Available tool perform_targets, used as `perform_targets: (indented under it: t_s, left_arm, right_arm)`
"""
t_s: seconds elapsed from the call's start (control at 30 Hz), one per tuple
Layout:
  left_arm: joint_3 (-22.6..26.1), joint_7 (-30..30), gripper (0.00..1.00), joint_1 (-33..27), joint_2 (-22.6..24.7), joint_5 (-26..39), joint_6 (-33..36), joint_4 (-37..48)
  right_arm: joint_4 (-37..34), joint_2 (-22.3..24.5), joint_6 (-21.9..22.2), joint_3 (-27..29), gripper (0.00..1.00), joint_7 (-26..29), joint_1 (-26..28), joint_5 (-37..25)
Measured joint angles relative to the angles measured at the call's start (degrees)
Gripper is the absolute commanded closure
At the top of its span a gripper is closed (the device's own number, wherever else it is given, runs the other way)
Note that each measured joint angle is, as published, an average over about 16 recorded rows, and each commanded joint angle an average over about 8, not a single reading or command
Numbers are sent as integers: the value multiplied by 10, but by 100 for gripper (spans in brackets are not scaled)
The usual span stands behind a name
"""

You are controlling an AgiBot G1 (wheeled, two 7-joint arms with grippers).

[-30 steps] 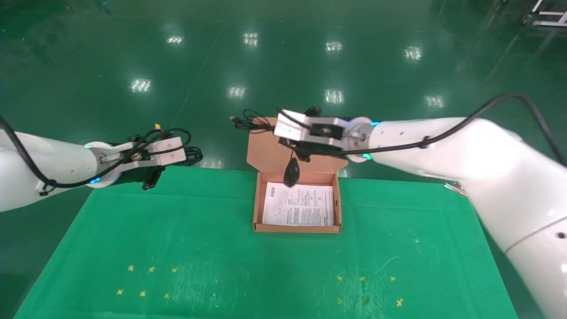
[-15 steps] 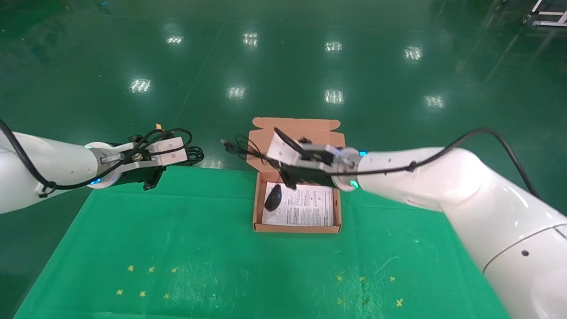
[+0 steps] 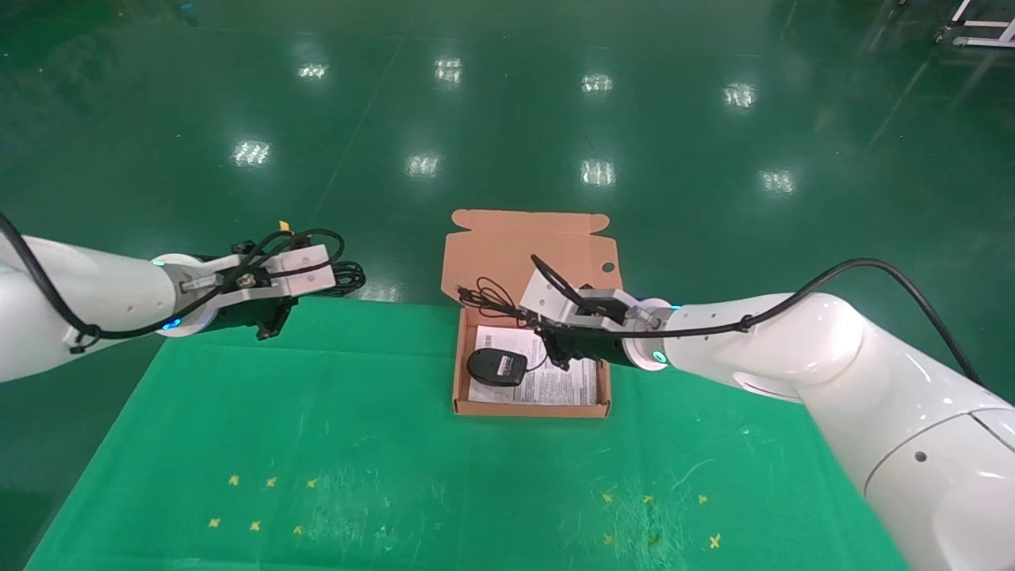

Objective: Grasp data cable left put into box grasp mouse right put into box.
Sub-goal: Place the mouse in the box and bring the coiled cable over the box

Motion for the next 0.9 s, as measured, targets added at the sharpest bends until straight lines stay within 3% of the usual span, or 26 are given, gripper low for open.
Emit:
perform_targets:
  t_s: [0.03,0.43,0.9]
  left_arm:
    - [0,1,100,0,1,0,0,0]
    - [13,24,100,13,29,-10,-23,4]
    - [50,81,100,49,126,-6,-124,66]
  right_arm:
    - [0,1,0,-1,0,0,0,1]
    - [27,28,-2,-5,0,9,-3,10]
    - [119,118,-8,-2,0,57,-1,-4]
